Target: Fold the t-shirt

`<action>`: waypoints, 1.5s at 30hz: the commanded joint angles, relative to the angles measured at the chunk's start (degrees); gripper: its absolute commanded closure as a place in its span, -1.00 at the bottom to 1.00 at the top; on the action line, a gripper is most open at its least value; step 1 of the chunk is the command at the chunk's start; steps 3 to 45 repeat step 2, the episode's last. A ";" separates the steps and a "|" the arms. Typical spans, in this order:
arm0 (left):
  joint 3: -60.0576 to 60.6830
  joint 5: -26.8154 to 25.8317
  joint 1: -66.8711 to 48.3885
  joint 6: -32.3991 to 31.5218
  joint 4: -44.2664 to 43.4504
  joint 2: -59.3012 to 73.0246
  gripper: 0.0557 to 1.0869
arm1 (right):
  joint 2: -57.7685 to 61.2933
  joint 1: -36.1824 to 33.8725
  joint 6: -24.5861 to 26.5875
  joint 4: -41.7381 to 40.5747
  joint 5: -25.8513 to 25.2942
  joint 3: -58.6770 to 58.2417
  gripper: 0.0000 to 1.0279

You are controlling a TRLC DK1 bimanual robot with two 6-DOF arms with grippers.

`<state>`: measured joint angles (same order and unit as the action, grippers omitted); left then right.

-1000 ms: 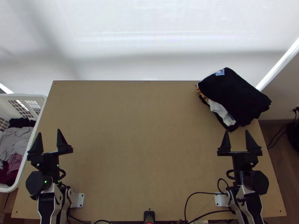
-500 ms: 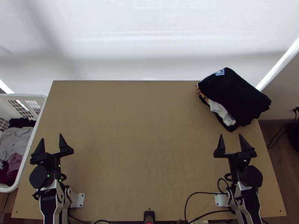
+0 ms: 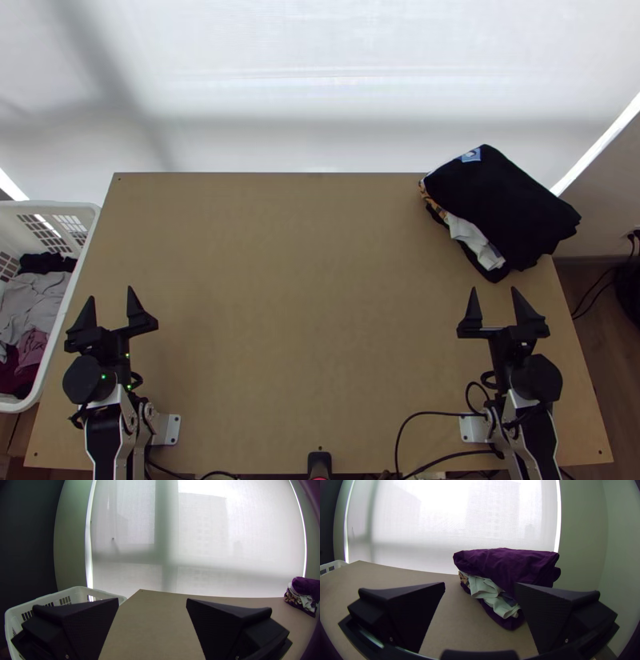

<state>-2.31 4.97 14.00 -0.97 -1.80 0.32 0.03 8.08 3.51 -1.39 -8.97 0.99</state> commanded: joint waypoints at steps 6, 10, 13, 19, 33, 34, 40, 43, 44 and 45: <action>2.22 -0.40 0.33 1.24 0.92 -0.32 -0.92 | -0.21 -0.34 1.06 0.16 0.01 -0.73 -0.91; 2.22 -0.40 0.33 1.24 0.92 -0.32 -0.92 | -0.21 -0.34 1.06 0.16 0.01 -0.73 -0.91; 2.22 -0.40 0.33 1.24 0.92 -0.32 -0.92 | -0.21 -0.34 1.06 0.16 0.01 -0.73 -0.91; 2.22 -0.40 0.33 1.24 0.92 -0.32 -0.92 | -0.21 -0.34 1.06 0.16 0.01 -0.73 -0.91; 2.22 -0.40 0.33 1.24 0.92 -0.32 -0.92 | -0.21 -0.34 1.06 0.16 0.01 -0.73 -0.91; 2.22 -0.40 0.33 1.24 0.92 -0.32 -0.92 | -0.21 -0.34 1.06 0.16 0.01 -0.73 -0.91; 2.22 -0.40 0.33 1.24 0.92 -0.32 -0.92 | -0.21 -0.34 1.06 0.16 0.01 -0.73 -0.91; 2.22 -0.40 0.33 1.24 0.92 -0.32 -0.92 | -0.21 -0.34 1.06 0.16 0.01 -0.73 -0.91; 2.22 -0.40 0.33 1.24 0.92 -0.32 -0.92 | -0.21 -0.34 1.06 0.16 0.01 -0.73 -0.91; 2.22 -0.40 0.33 1.24 0.92 -0.32 -0.92 | -0.21 -0.34 1.06 0.16 0.01 -0.73 -0.91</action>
